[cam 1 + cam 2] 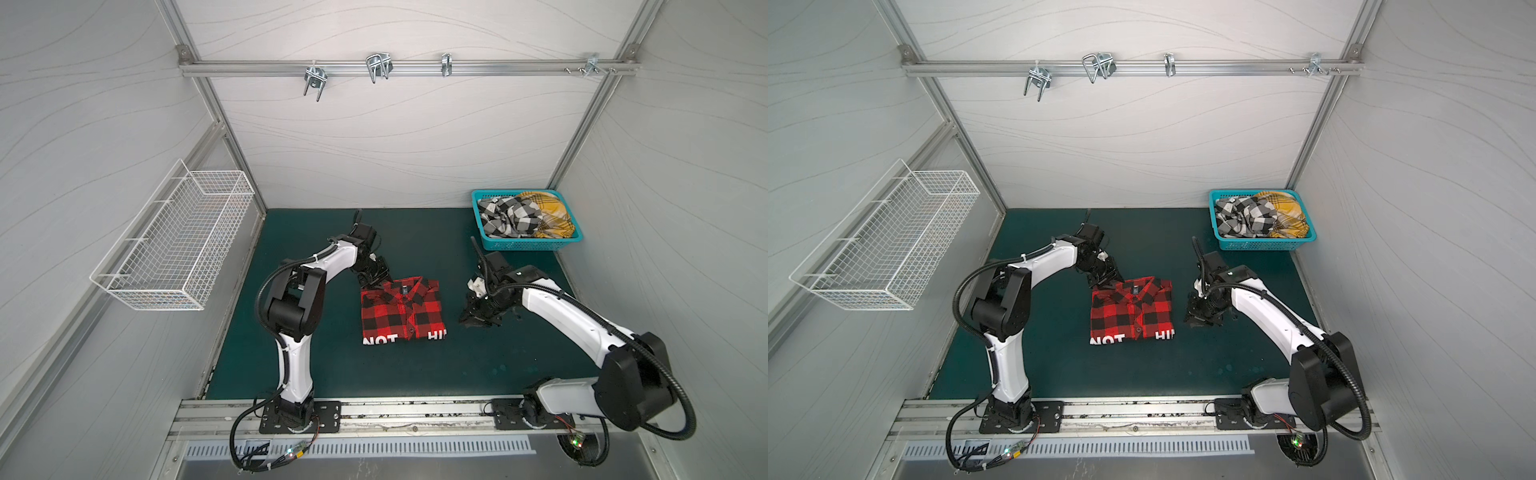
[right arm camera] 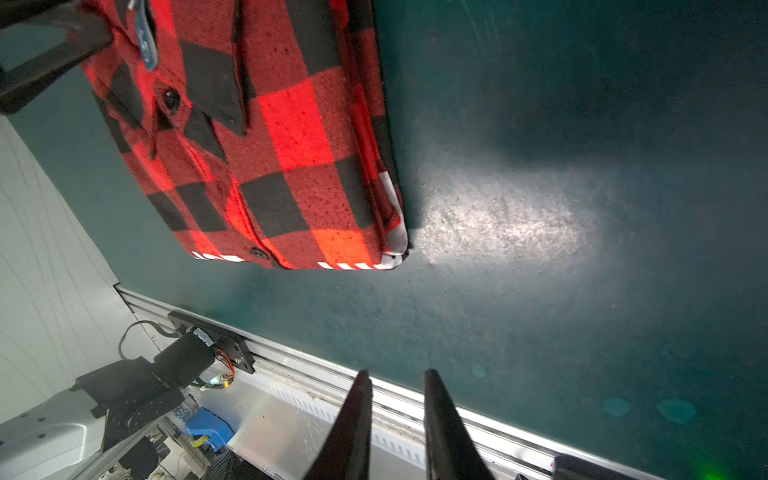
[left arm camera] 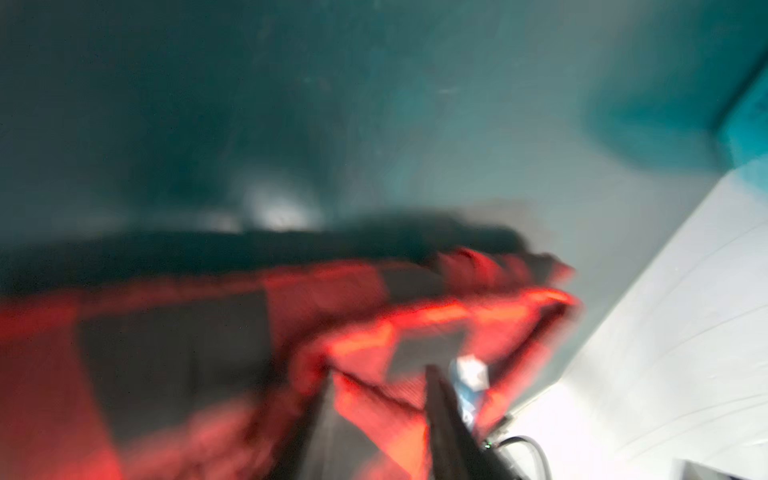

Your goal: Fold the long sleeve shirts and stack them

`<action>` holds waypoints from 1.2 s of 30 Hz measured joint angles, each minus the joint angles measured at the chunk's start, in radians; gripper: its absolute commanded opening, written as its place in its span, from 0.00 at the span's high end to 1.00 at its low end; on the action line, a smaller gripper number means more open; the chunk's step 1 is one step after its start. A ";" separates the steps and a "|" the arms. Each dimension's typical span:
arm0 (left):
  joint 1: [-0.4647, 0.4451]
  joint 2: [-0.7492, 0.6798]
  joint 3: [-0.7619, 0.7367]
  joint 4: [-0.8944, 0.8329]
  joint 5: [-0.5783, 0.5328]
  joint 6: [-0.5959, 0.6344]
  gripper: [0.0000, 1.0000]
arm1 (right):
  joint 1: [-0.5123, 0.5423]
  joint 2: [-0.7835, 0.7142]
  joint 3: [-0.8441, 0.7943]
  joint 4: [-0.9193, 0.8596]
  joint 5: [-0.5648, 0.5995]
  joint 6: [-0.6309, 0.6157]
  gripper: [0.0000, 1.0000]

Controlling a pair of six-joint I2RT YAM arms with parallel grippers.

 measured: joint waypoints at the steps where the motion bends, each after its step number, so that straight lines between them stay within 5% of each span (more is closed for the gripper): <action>1: 0.008 -0.055 -0.002 -0.011 0.000 0.003 0.36 | -0.001 0.000 0.007 0.000 0.000 0.000 0.75; 7: 0.135 -0.384 -0.143 -0.028 0.028 0.049 0.37 | -0.001 0.000 0.016 0.001 -0.002 0.000 0.75; 10: 0.202 -0.438 -0.291 -0.039 0.048 0.069 0.35 | -0.001 0.000 0.016 0.002 -0.005 0.001 0.75; 18: 0.203 -0.424 -0.625 0.012 0.144 0.060 0.29 | -0.001 0.000 0.010 0.014 -0.012 0.002 0.75; 36: 0.201 -0.248 -0.654 0.311 0.236 -0.002 0.53 | -0.001 -0.001 -0.045 0.029 -0.012 0.009 0.74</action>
